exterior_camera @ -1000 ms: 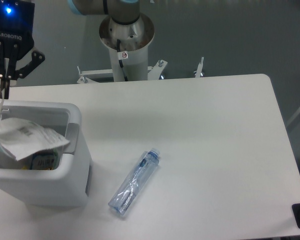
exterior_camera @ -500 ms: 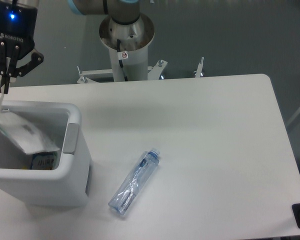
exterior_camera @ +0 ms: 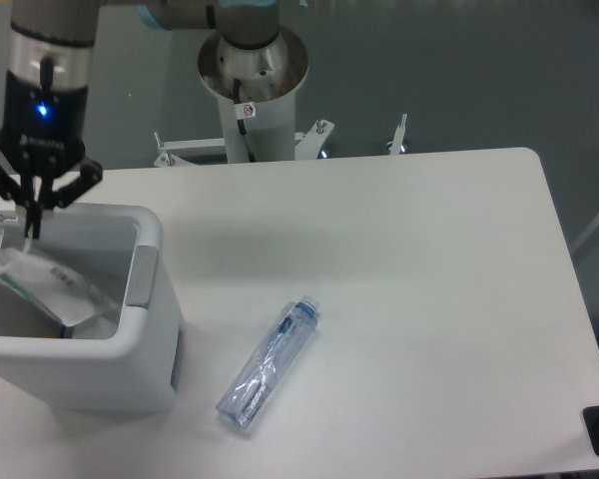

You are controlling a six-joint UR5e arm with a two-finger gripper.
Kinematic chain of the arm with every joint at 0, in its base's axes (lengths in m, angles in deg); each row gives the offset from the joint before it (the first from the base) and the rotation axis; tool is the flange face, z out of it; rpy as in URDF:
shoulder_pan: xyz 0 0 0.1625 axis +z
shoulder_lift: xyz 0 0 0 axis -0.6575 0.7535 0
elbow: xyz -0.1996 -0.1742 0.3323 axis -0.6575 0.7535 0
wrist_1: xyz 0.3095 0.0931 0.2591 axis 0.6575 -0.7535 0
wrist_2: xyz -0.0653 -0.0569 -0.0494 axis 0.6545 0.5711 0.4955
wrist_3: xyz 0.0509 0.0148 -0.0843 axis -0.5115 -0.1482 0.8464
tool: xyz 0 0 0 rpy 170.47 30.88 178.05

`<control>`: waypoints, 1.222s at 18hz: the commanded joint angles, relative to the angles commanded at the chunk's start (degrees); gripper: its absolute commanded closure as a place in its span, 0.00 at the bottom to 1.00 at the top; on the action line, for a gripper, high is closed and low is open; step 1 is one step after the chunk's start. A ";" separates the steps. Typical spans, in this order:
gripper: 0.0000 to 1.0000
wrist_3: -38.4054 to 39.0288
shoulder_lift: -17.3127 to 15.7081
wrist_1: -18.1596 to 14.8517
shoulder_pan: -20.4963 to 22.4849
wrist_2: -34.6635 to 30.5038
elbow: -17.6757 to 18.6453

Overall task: Place the trash in the trash can
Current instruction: 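Lower the wrapper into the bin and open the gripper, then move the open gripper over the clear plastic water bottle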

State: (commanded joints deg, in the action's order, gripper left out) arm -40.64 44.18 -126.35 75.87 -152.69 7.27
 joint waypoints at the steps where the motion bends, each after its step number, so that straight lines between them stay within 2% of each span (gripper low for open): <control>1: 0.50 -0.62 0.00 0.00 0.44 0.00 -0.09; 3: 0.12 -1.76 -0.70 0.00 0.89 -0.17 -0.18; 4: 0.01 -1.68 -1.22 -0.09 0.97 -0.79 -0.26; 7: 0.00 -1.68 -2.98 -0.09 1.85 -7.27 -0.44; 9: 0.00 -1.68 -2.99 0.00 2.47 -9.93 -1.05; 11: 0.00 2.77 -2.99 0.35 9.38 -10.03 -3.60; 12: 0.00 3.76 -2.73 0.35 11.15 -9.76 -4.21; 15: 0.00 3.77 -0.80 0.26 16.17 -10.02 -4.75; 17: 0.00 3.33 1.40 0.35 17.14 -11.24 -4.75; 20: 0.00 2.98 4.65 0.44 18.28 -16.69 -4.66; 22: 0.00 -2.61 7.02 0.44 18.38 -17.14 -4.57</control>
State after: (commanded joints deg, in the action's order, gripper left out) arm -43.24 51.20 -125.91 94.24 -169.83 2.70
